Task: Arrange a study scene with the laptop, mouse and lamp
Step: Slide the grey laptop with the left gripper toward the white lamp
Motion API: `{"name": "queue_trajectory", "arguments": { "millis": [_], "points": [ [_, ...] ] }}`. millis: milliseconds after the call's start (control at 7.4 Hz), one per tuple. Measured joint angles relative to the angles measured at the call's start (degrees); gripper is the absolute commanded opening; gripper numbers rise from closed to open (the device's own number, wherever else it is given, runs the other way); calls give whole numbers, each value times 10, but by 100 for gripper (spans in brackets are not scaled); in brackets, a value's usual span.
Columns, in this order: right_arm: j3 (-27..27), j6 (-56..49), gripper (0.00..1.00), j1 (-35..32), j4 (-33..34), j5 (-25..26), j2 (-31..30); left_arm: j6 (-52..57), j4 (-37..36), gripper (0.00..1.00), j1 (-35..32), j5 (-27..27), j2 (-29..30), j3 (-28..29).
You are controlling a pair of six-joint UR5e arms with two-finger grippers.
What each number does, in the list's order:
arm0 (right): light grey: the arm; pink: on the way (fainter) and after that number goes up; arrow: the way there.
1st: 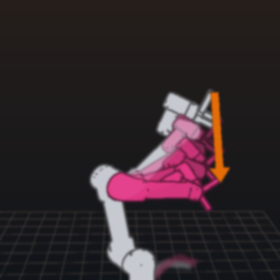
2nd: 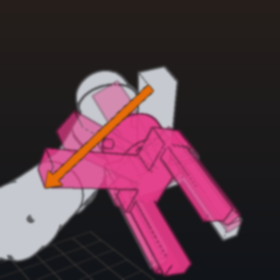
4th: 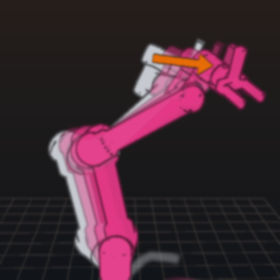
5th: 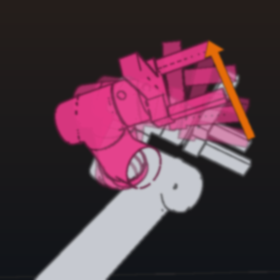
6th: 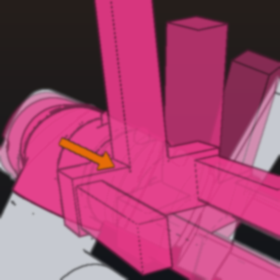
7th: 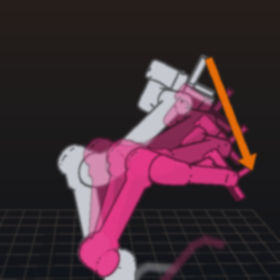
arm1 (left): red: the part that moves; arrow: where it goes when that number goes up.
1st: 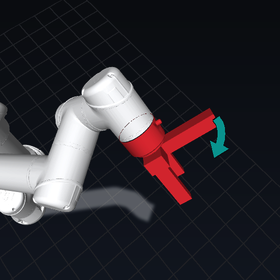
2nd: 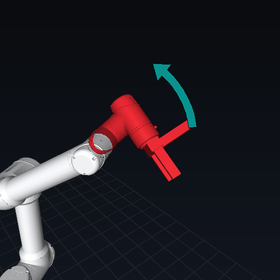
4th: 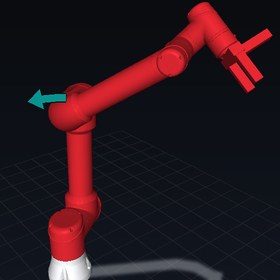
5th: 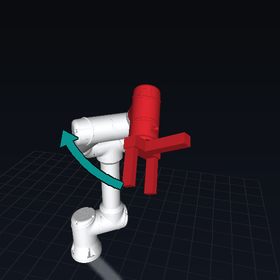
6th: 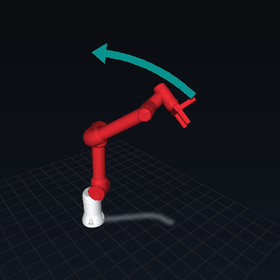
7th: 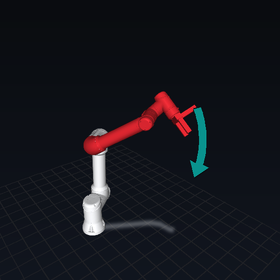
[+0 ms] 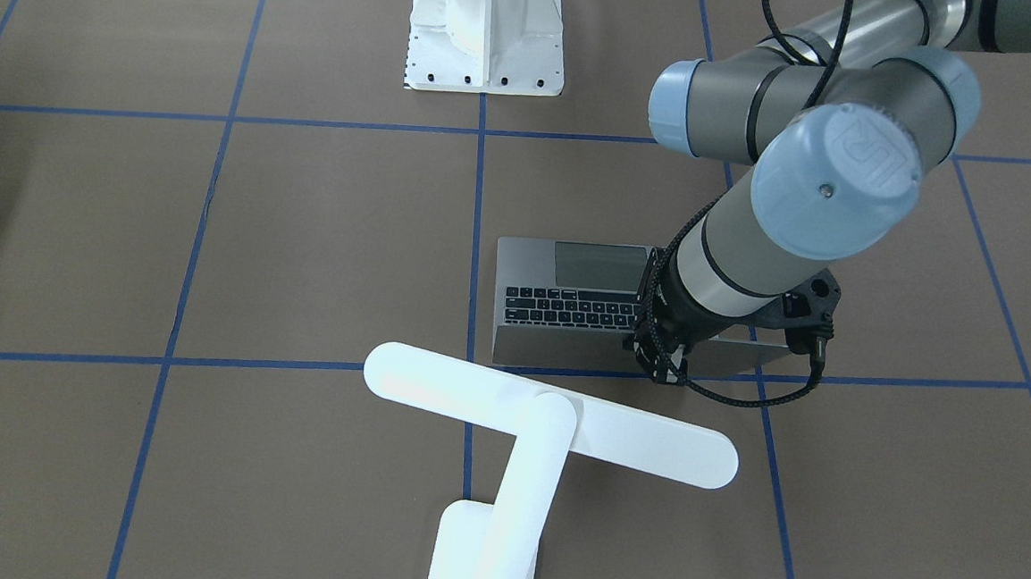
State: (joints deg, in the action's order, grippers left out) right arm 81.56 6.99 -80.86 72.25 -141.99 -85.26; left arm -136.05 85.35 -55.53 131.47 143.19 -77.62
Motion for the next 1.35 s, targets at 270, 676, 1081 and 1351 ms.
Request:
{"name": "queue_trajectory", "arguments": {
  "millis": [270, 676, 1081, 1351],
  "points": [
    [0, 1, 99, 0, 0, 0, -1, -34, 19, 0, 2, -23, 8, 19],
    [-1, 2, 99, 0, 0, 0, -2, -79, 61, 0, 10, -41, 37, 67],
    [-10, 3, 99, 0, -1, 0, -2, -105, 79, 0, 24, -49, 44, 80],
    [-12, 3, 99, 0, -1, 0, -1, -125, 80, 0, 29, -55, 48, 79]
  ]
}}
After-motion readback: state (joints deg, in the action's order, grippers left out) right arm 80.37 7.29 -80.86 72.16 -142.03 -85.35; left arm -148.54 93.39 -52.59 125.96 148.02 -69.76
